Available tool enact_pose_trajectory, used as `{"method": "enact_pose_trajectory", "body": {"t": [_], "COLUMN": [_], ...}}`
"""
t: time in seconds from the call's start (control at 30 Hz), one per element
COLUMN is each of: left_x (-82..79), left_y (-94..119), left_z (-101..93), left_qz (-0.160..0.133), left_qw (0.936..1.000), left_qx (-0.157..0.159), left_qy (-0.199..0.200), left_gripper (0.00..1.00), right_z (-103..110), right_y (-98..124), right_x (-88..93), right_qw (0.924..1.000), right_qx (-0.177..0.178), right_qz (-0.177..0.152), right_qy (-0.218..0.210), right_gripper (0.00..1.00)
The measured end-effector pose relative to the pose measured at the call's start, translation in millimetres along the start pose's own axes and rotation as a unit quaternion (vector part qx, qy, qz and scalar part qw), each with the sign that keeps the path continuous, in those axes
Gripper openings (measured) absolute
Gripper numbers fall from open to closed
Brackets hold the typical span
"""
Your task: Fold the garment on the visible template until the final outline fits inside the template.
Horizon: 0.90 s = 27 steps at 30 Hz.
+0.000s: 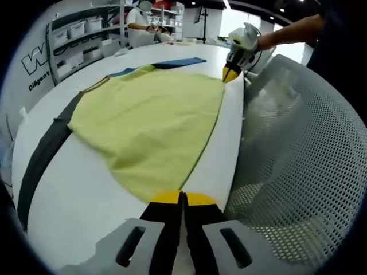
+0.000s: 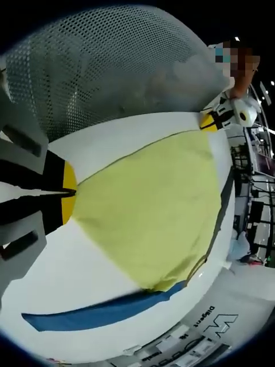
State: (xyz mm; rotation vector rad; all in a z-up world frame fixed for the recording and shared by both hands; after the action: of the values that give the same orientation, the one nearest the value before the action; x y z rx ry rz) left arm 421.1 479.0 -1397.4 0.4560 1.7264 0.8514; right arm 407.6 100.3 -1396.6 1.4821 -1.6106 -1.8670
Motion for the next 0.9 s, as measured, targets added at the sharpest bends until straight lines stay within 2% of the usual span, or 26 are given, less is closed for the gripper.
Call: {"method": "enact_pose_trajectory", "body": {"t": [0.13, 0.23, 0.27, 0.37, 0.4, 0.43, 0.5, 0.53, 0.57, 0.6, 0.67, 0.73, 0.8, 0.9], "left_x": [0.8, -0.3, -6.0, -18.2, -18.7, -16.7, -8.2, -4.4, -5.3, -3.7, -4.8, -4.6, -5.3, -3.3], "left_y": [-0.9, -0.7, 0.5, 4.1, 4.8, 3.9, -0.3, -2.9, -4.1, -0.8, -2.1, -3.2, -3.7, -2.0], "left_z": [-1.5, 0.3, 4.4, 9.6, 11.3, 12.0, 15.5, 17.6, 14.3, 19.3, 19.1, 16.3, 16.0, 19.6], "left_qz": [0.004, 0.015, 0.002, -0.034, -0.035, -0.029, 0.002, 0.010, -0.004, -0.006, -0.004, -0.006, -0.009, -0.004], "left_qw": [1.0000, 0.9997, 0.9984, 0.9932, 0.9927, 0.9933, 0.9948, 0.9949, 0.9958, 0.9965, 0.9978, 0.9985, 0.9978, 0.9979], "left_qx": [0.001, -0.010, -0.026, -0.054, -0.058, -0.058, -0.057, -0.056, -0.038, -0.049, -0.045, -0.038, -0.040, -0.054], "left_qy": [0.001, -0.019, -0.050, -0.097, -0.100, -0.095, -0.085, -0.083, -0.084, -0.067, -0.049, -0.040, -0.053, -0.036], "left_gripper": [0.00, 0.00, 0.00, 0.07, 0.12, 0.16, 0.24, 0.25, 0.25, 0.23, 0.22, 0.17, 0.15, 0.03], "right_z": [2.9, 3.0, 3.8, 12.6, 12.7, 13.8, 12.9, 12.9, 12.8, 12.0, 8.7, 7.7, 6.7, 7.7], "right_y": [0.1, -0.1, 0.3, 2.2, 2.6, 2.4, 2.1, 2.1, 2.7, 3.5, 4.8, 6.3, 4.6, 1.0], "right_x": [0.0, 0.7, 0.8, 3.8, 2.4, 2.6, 2.8, 2.9, 3.1, 2.7, -1.4, -4.0, -4.3, -2.5], "right_qw": [0.9998, 0.9998, 0.9998, 0.9990, 0.9994, 0.9997, 0.9996, 0.9996, 0.9996, 0.9997, 0.9998, 0.9999, 0.9997, 0.9995], "right_qx": [-0.006, -0.006, -0.007, -0.023, -0.022, -0.016, -0.018, -0.018, -0.016, -0.010, 0.004, 0.009, 0.012, 0.014], "right_qz": [0.003, 0.004, 0.006, 0.032, 0.024, 0.021, 0.022, 0.022, 0.022, 0.020, 0.003, -0.004, -0.008, -0.003], "right_qy": [-0.018, -0.018, -0.020, -0.021, 0.009, -0.001, -0.004, -0.005, -0.005, 0.002, 0.017, 0.010, 0.018, 0.029], "right_gripper": [0.00, 0.00, 0.00, 0.00, 0.00, 0.00, 0.00, 0.00, 0.00, 0.00, 0.00, 0.00, 0.00, 0.00]}}
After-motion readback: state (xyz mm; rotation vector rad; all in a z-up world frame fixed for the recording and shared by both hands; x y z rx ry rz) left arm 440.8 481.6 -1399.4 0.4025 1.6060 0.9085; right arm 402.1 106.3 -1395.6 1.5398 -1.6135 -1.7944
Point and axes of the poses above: the point that each gripper's makers call its tool centre point, and the gripper's own axes: y roughly backward along the fingers, z roughly to its left, x roughly out of its underside, the point moved 6 cm from there along y, roughly backward along the fingers, and after that the axes turned 5 degrees about x, right-handed, at the moved point
